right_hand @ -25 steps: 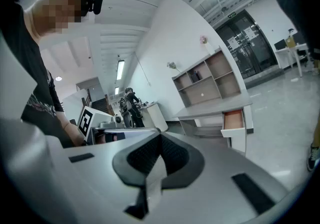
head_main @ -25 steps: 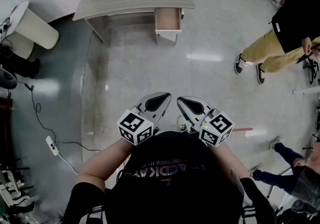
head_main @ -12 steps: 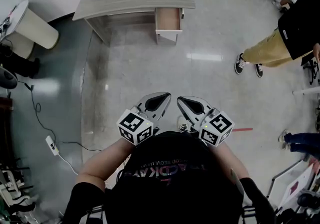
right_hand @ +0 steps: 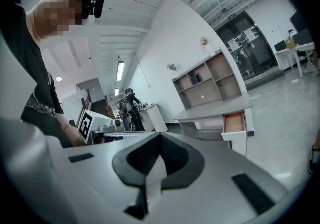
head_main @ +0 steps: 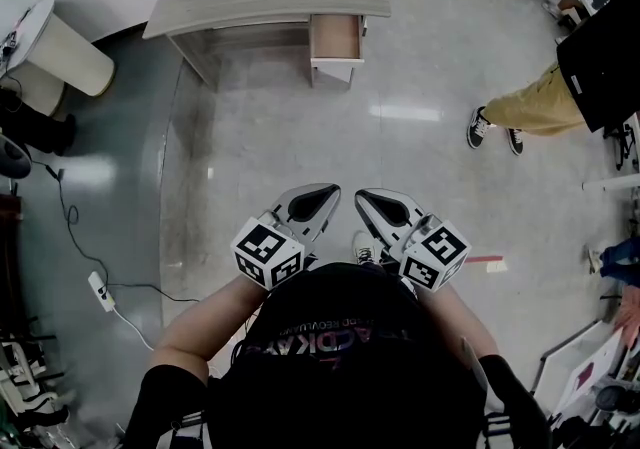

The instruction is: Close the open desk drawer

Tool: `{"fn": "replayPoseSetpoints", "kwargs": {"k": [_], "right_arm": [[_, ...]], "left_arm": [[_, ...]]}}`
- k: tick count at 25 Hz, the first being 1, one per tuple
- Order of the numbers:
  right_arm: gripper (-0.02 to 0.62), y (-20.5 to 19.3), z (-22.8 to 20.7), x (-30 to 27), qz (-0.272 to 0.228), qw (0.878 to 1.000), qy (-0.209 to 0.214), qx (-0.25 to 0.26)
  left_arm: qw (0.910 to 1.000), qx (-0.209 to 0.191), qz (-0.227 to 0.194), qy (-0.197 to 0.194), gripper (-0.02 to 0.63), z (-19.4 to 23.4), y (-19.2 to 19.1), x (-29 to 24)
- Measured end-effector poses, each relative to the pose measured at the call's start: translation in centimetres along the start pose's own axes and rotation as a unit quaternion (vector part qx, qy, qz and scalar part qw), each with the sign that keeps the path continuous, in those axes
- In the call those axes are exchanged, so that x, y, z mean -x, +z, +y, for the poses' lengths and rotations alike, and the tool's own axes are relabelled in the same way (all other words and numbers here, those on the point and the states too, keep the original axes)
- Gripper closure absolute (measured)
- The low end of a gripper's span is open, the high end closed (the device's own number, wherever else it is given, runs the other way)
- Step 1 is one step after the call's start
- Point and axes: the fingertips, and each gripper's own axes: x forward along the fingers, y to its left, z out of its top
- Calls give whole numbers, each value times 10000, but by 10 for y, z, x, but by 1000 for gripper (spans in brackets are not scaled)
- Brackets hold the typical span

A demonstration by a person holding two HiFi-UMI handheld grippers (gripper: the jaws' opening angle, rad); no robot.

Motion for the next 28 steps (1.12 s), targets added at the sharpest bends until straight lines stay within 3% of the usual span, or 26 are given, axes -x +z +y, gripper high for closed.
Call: {"fn": "replayPoseSetpoints", "kwargs": {"k": [11, 22, 28], "right_arm": [[586, 10, 8, -23, -144, 9997, -140, 127], [586, 7, 19, -55, -301, 9975, -625, 154], [586, 12, 13, -66, -312, 9969, -687, 210]], "left_arm": [[9998, -104, -136, -47, 595, 26, 14, 20], [9996, -188, -118, -166, 596, 66, 25, 47], [9997, -185, -130, -103, 595, 83, 31, 47]]}}
